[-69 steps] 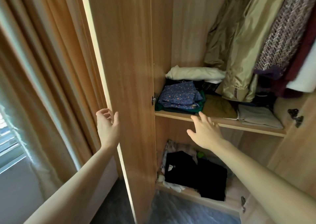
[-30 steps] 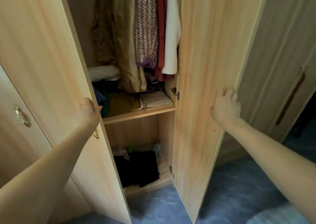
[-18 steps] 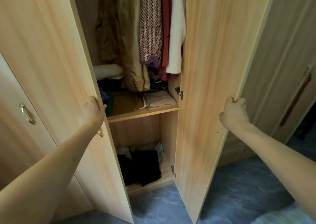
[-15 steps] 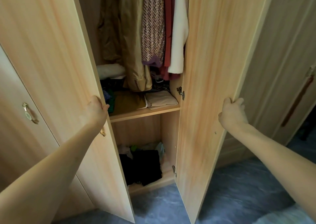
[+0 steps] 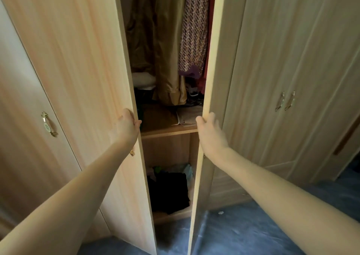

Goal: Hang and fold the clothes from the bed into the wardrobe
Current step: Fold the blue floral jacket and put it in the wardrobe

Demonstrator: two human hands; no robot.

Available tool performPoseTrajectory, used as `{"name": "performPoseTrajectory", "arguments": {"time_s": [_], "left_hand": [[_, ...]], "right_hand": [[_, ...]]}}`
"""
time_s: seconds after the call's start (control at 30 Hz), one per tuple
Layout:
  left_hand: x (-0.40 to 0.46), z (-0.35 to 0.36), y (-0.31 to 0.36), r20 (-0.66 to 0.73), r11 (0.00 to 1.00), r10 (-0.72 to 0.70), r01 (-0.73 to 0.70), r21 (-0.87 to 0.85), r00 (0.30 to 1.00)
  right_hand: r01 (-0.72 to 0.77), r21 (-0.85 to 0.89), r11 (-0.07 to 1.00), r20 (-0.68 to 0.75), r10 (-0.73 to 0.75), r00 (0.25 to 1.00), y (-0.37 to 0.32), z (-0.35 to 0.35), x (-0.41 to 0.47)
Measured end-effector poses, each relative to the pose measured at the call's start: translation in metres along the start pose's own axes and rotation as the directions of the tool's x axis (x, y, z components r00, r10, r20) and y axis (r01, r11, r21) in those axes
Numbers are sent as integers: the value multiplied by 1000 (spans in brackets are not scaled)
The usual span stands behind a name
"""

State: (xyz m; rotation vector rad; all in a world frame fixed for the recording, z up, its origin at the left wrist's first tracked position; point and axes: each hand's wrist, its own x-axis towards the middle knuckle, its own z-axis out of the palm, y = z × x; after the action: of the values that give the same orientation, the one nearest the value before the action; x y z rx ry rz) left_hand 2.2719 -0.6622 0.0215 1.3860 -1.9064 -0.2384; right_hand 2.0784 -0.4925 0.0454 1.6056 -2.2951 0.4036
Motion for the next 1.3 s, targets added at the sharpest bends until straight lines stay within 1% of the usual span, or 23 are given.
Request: {"name": "performPoseTrajectory", "arguments": {"time_s": [0.1,0.17,0.2,0.27,0.33,0.4,0.47,0.53,0.63,0.73,0.9,1.07,1.3], "left_hand": [[3,2,-2,8,1000,-2,2,-7,1000],[5,4,-4,17,1000,-9,9,-14,1000],[6,5,-3,24,1000,-14,14,-20,1000],[11,11,-2,37,1000,-16,17,-25,999],[17,15,0,34,1000,-7,7,-16,999],[25,21,2,35,1000,3,-4,18,999],[33,27,6,37,998,8,-11,60,999],[44,35,10,43,994,24,-28,102,999],[64,49,9,83,992,57,-66,110,995],[83,63,5,125,978,111,-131,162,986],[109,70,1,202,965,81,-127,228,976],[125,87,-3,154,966,92,-126,226,984],[148,102,-7,107,916,82,-117,385,991]], "right_hand": [[91,-17,996,-26,-92,995,-25,17,25],[134,7,991,-42,-133,990,-37,33,41],[127,36,991,-44,-125,991,-40,40,49],[57,96,994,-44,-53,998,-43,53,66],[5,115,993,-5,-5,1000,-39,64,82],[44,119,992,62,-51,997,-33,75,95],[86,173,981,93,-103,990,-30,85,105],[90,199,976,90,-109,990,-28,91,117],[135,138,981,92,-148,985,-26,95,135],[149,132,980,86,-161,983,-30,101,152],[130,157,979,66,-142,988,-45,118,178],[91,162,983,76,-104,992,-54,134,199],[34,207,978,98,-56,994,-70,148,226]]}}
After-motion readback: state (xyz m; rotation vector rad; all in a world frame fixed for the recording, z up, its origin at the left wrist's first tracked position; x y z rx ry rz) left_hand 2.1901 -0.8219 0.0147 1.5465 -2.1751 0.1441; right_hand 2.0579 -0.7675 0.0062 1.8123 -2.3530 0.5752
